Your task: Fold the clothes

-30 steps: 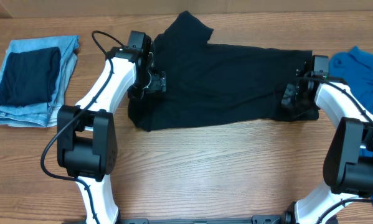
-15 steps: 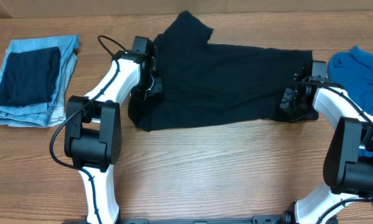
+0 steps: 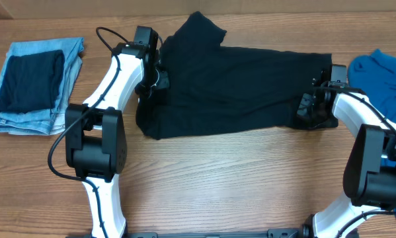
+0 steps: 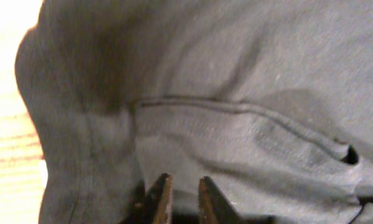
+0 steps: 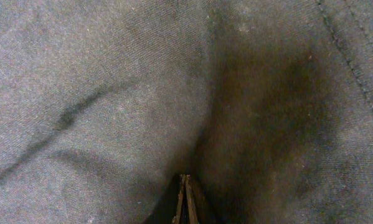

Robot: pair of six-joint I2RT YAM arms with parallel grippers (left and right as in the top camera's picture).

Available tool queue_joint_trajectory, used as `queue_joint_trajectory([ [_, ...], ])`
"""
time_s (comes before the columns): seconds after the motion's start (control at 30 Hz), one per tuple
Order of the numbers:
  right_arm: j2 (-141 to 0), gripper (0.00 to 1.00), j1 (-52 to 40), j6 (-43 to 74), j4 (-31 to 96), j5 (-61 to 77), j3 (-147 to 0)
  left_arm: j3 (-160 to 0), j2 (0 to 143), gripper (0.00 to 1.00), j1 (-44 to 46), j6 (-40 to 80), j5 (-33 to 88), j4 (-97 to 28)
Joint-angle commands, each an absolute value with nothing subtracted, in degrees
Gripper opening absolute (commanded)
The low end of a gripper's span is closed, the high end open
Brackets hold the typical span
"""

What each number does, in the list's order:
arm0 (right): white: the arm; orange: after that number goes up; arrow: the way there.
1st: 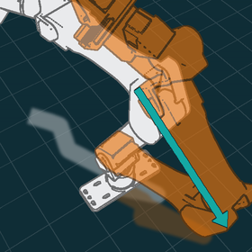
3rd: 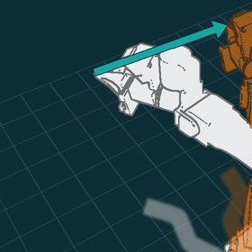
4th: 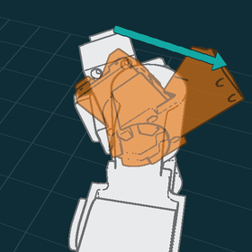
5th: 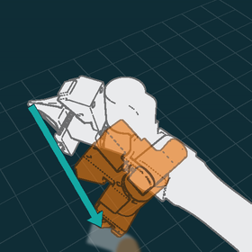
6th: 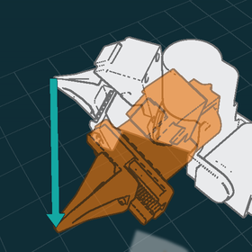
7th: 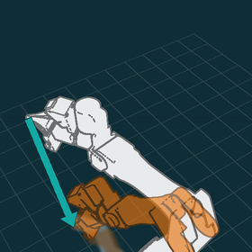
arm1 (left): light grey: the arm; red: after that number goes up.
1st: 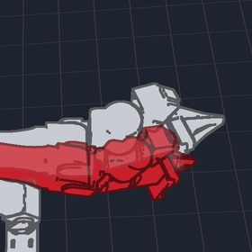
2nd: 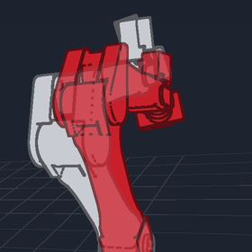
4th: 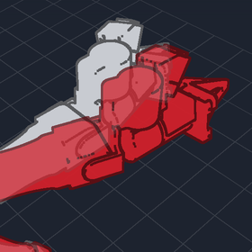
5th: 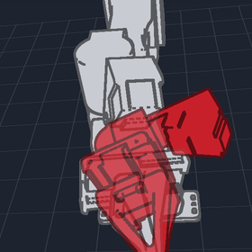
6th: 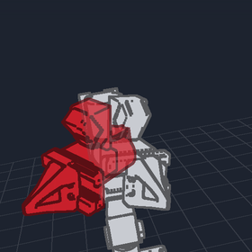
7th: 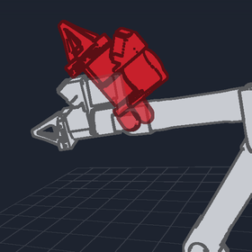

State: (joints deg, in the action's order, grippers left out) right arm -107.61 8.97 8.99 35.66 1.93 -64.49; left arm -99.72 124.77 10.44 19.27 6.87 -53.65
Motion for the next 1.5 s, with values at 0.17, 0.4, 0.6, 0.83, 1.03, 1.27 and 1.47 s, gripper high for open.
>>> queue_joint_trajectory([
  [0.17, -106.85, 0.04, 9.1, 9.17, 35.79, 1.56, -64.05, -98.41, 125.36, 0.52, 10.31, 18.65, 1.72, -53.23],
  [0.4, -106.85, 0.04, 9.1, 9.17, 35.7, 1.56, -64.05, -93.14, 125.36, 0.49, 10.57, 18.41, 5.85, -47.77],
  [0.6, -106.85, 0.04, 9.1, 9.17, 35.4, 1.56, -64.05, -91.85, 125.36, 0.49, 10.57, 18.41, 7.62, -45.98],
  [0.83, -106.85, 0.04, 9.1, 9.17, 35.4, 1.56, -64.05, -92.03, 125.34, 0.21, 10.48, 17.96, 10.41, -45.89],
  [1.03, -106.85, 0.04, 9.1, 9.17, 35.33, 1.56, -64.05, -96.73, 125.21, 0.04, 8.6, 12.73, 9.87, -49.1],
  [1.27, -106.85, 0.04, 9.1, 9.15, 35.35, 1.54, -64.05, -98.78, 125.14, 0.04, 8.54, 10.72, 8.14, -47.97],
  [1.47, -106.85, 0.04, 9.1, 9.15, 35.29, 1.54, -64.05, -98.78, 125.14, 0.04, 8.54, 8.91, 6.87, -43.81],
])
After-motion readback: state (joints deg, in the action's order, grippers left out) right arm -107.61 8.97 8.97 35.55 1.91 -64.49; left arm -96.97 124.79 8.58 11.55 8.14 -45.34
